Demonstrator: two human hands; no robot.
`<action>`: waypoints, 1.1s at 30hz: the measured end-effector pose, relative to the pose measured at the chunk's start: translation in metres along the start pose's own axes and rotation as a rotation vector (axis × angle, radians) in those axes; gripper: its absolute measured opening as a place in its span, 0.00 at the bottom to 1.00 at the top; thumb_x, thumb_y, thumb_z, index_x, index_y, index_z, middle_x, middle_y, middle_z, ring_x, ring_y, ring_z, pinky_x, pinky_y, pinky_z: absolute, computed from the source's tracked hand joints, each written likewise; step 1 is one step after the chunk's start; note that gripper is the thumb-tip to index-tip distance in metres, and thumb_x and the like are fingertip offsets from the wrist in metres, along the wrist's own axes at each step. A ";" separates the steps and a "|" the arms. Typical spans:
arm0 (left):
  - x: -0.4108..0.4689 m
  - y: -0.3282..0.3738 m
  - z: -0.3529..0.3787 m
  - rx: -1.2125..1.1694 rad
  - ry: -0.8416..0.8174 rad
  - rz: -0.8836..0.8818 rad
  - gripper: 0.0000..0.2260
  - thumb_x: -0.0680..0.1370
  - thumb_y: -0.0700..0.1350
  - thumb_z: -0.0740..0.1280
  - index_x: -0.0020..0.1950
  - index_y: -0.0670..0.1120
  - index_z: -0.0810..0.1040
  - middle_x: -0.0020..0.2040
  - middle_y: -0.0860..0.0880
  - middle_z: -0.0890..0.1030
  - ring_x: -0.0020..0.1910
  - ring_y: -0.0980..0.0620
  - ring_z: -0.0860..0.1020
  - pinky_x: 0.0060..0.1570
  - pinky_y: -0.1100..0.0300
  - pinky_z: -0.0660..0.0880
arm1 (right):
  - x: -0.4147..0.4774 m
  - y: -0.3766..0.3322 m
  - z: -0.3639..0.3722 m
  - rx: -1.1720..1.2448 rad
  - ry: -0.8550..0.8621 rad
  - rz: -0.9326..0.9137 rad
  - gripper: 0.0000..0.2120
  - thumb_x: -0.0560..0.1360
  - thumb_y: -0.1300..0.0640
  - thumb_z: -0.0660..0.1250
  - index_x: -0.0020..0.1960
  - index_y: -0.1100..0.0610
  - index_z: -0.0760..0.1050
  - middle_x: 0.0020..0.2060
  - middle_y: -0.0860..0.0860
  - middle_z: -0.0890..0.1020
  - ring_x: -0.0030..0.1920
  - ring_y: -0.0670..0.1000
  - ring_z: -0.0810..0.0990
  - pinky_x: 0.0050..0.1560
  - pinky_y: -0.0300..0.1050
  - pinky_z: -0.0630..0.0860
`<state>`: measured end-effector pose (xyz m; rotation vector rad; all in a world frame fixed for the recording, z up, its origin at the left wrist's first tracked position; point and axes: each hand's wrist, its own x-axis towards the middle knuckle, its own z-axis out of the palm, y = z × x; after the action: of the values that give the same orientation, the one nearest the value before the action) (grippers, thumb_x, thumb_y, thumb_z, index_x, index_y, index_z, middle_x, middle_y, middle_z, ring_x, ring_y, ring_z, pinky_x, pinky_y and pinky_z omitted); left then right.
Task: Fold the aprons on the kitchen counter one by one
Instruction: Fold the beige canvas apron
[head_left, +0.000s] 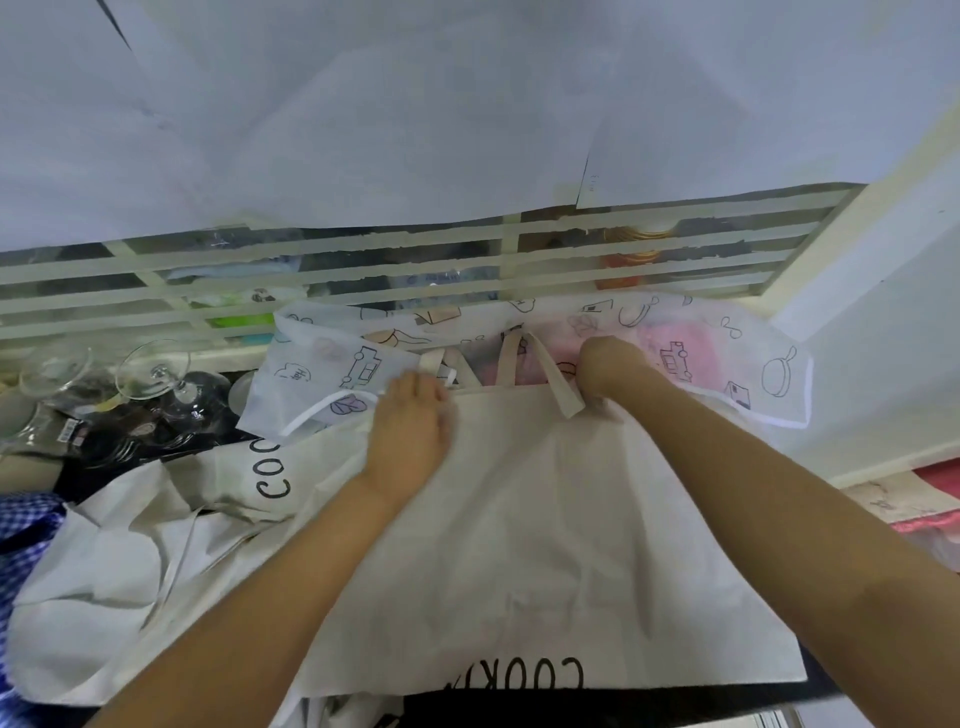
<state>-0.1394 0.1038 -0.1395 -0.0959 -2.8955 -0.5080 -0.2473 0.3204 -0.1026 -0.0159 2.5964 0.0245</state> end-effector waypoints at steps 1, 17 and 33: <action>-0.016 0.021 0.001 -0.100 -0.123 0.021 0.08 0.74 0.41 0.64 0.52 0.39 0.75 0.47 0.40 0.77 0.46 0.39 0.75 0.45 0.49 0.72 | -0.002 -0.001 0.005 -0.001 0.045 0.011 0.16 0.77 0.65 0.62 0.64 0.62 0.72 0.60 0.57 0.77 0.60 0.57 0.76 0.58 0.50 0.73; -0.099 0.060 0.069 0.182 -0.732 0.019 0.51 0.55 0.75 0.19 0.71 0.46 0.26 0.75 0.48 0.29 0.76 0.45 0.34 0.70 0.36 0.37 | -0.167 0.117 0.166 0.975 0.461 0.145 0.03 0.76 0.56 0.68 0.44 0.54 0.76 0.33 0.47 0.80 0.33 0.46 0.78 0.39 0.41 0.75; -0.096 0.062 0.056 0.091 -0.749 0.018 0.36 0.80 0.64 0.47 0.78 0.46 0.36 0.78 0.48 0.36 0.77 0.47 0.37 0.71 0.36 0.40 | -0.243 0.108 0.227 1.828 0.100 0.862 0.14 0.76 0.55 0.70 0.53 0.65 0.74 0.41 0.61 0.83 0.33 0.56 0.84 0.27 0.41 0.79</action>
<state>-0.0498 0.1789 -0.1906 -0.3699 -3.6320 -0.3934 0.0765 0.4349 -0.1685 1.6239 1.5665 -1.8758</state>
